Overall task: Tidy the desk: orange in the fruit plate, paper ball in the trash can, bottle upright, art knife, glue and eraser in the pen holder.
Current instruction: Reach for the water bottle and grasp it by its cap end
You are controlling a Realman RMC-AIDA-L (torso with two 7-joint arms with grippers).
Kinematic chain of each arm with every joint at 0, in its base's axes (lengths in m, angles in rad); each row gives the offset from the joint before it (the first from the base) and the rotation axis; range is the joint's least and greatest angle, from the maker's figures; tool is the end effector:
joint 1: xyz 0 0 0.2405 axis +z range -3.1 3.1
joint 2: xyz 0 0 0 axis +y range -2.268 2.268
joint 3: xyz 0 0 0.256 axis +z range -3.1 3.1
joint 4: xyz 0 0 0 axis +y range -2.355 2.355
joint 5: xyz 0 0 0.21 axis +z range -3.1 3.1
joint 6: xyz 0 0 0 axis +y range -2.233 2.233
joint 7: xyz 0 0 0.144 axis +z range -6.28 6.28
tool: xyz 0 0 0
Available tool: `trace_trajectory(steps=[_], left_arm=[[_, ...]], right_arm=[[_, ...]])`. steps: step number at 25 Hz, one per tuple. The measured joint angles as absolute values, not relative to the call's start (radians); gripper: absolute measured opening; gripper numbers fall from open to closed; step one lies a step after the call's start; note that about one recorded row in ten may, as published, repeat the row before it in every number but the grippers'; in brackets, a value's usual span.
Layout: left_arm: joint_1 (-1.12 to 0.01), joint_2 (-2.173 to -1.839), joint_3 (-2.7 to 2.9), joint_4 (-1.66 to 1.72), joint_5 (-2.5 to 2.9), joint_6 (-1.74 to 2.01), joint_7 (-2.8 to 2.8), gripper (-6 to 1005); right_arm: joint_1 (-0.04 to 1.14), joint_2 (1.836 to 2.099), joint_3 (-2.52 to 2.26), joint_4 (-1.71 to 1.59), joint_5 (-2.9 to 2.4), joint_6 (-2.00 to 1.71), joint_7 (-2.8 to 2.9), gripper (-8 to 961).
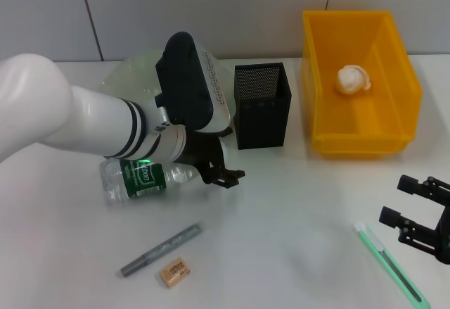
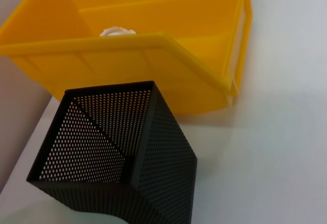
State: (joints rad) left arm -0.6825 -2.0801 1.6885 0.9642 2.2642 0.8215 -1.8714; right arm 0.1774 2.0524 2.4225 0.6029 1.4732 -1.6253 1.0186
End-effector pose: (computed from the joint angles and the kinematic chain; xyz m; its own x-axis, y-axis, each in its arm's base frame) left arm -0.1615 0.3937 -0.0893 0.9840 -0.0108 -0.1779 -0.0839 -0.9087 -0.4090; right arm 0.3369 0.2388 0.0263 0.7290 -0.1808 -0.6602 -0.5187 -0.7752 -0.3605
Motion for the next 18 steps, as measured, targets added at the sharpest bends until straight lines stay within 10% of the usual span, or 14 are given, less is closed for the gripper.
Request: trace_trajectory(steps=[18], left_arm=[[-0.683, -2.08, 1.711, 0.936, 2.264, 0.821, -1.889, 814]], right_arm=[[0.178, 2.052, 2.424, 0.603, 1.472, -1.631, 1.019, 694]])
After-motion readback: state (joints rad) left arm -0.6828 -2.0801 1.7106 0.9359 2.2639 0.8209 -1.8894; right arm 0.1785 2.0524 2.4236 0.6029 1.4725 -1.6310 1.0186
